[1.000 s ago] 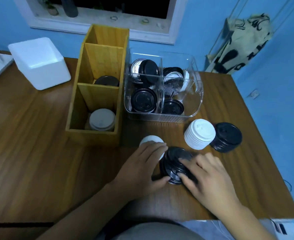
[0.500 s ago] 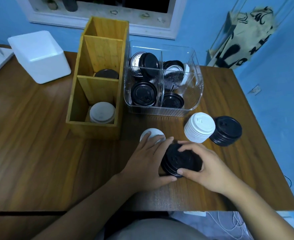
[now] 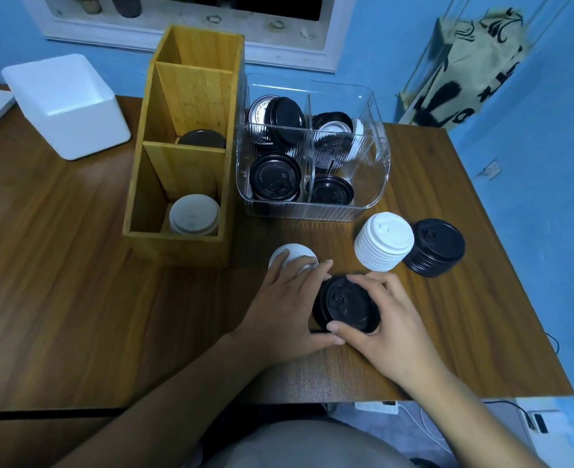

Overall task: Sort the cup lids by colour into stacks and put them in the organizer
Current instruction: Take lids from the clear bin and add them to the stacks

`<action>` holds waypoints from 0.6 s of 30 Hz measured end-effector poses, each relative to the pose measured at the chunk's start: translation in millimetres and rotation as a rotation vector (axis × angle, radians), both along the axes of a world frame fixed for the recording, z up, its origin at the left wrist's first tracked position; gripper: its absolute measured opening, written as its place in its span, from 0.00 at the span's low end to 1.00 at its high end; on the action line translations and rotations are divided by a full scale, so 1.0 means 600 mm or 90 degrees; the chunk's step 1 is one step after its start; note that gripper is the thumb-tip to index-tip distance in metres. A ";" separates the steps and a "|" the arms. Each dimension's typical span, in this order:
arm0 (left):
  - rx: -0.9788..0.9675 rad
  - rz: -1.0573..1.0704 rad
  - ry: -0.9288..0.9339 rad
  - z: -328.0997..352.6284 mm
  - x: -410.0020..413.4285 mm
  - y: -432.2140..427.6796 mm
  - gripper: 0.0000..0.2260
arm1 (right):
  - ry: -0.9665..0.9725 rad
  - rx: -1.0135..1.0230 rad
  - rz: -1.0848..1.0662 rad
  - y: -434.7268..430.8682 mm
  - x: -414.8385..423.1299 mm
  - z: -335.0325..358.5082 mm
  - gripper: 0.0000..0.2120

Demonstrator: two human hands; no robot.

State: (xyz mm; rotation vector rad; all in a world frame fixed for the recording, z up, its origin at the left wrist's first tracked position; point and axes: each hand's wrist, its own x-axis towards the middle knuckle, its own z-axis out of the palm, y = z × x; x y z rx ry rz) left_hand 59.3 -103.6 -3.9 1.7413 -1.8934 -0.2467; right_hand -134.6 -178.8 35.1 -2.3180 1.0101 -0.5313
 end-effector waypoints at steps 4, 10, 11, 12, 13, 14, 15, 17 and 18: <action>-0.001 0.001 -0.011 -0.001 0.000 0.000 0.46 | 0.007 -0.005 -0.001 -0.001 0.008 -0.002 0.36; -0.002 -0.008 -0.040 0.000 0.002 0.001 0.43 | 0.006 0.049 0.009 -0.003 0.010 -0.006 0.38; 0.001 -0.004 -0.045 0.000 0.003 0.001 0.43 | 0.001 0.070 0.003 -0.003 0.011 -0.007 0.37; 0.003 -0.002 -0.052 -0.001 0.004 0.000 0.42 | -0.006 0.086 -0.003 -0.003 0.012 -0.008 0.35; 0.006 0.000 -0.058 -0.001 0.005 0.000 0.42 | -0.012 0.092 -0.007 -0.002 0.013 -0.010 0.33; 0.008 0.000 -0.060 -0.001 0.006 0.000 0.43 | -0.016 0.091 -0.009 -0.002 0.013 -0.014 0.31; 0.010 0.000 -0.062 -0.002 0.006 -0.001 0.43 | -0.020 0.089 -0.011 -0.001 0.014 -0.018 0.30; 0.010 0.001 -0.069 -0.003 0.006 -0.002 0.44 | -0.027 0.088 -0.013 0.002 0.013 -0.029 0.30; 0.008 0.001 -0.072 -0.003 0.006 -0.001 0.44 | -0.022 0.077 -0.008 0.004 0.012 -0.034 0.30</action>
